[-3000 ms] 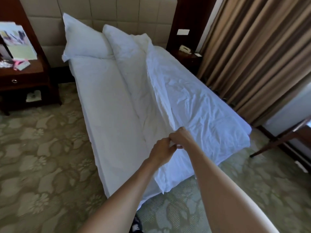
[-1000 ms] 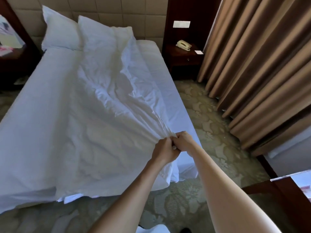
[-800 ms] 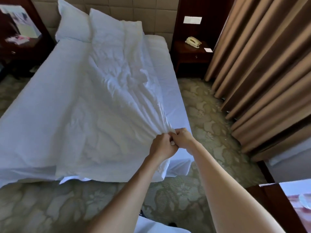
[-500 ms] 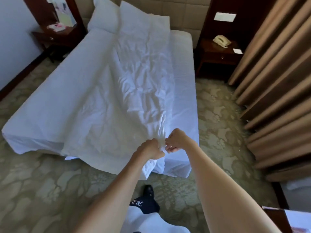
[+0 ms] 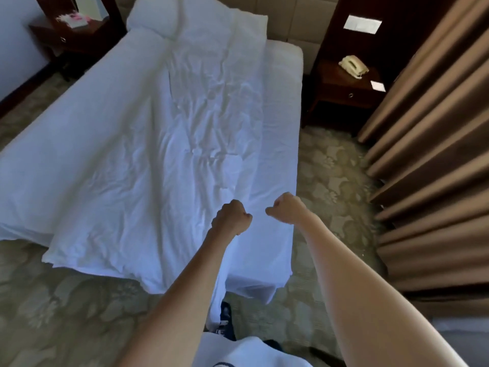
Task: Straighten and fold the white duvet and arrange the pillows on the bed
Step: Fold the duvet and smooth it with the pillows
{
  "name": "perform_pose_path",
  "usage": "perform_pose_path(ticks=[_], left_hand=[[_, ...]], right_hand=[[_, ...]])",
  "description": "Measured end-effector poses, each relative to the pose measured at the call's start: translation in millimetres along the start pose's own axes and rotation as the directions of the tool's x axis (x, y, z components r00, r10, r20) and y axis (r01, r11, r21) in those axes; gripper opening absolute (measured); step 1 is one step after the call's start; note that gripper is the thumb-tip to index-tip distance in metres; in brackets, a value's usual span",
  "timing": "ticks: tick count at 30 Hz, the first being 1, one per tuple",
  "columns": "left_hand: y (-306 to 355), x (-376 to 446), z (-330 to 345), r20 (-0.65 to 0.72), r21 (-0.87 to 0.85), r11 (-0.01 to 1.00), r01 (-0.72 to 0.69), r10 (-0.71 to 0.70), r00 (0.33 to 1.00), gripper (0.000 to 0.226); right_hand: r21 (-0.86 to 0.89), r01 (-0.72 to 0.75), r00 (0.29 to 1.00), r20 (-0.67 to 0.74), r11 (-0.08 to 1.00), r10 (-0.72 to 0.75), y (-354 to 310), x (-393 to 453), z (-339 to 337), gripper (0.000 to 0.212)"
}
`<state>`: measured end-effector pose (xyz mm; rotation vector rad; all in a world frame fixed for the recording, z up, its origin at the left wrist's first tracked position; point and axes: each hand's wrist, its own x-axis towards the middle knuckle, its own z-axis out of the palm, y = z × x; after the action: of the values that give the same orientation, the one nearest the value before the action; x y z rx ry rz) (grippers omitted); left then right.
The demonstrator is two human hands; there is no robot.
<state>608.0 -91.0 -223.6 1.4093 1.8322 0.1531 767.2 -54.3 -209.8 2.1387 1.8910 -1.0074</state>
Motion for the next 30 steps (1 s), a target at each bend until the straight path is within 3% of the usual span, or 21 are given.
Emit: perform_pose_path(ticks=[5,15,22,27,30], left_hand=[[37,35,-1,-0.031,0.009,0.999,0.046,-0.045,0.998,0.014],[122,104,34,-0.137,-0.257,0.935,0.243,-0.284,0.949,0.013],[231,166,53,-0.180,-0.306,0.923,0.232,-0.296,0.938,0.012],[235,199,58,-0.204,-0.347,0.887,0.305,-0.388,0.899,0.015],[215,215,54,-0.225,-0.390,0.844,0.367,-0.474,0.851,0.014]], right_hand=[[0.014,0.030,0.999,-0.035,0.999,-0.030,32,52,-37,0.033],[-0.047,0.298,0.953,0.074,0.953,-0.295,68,166,-130,0.034],[-0.004,0.295,0.955,0.047,0.956,-0.294,132,237,-211,0.036],[0.015,0.342,0.936,0.076,0.939,-0.342,125,290,-217,0.033],[-0.025,0.418,0.898,0.165,0.908,-0.409,99,318,-211,0.033]])
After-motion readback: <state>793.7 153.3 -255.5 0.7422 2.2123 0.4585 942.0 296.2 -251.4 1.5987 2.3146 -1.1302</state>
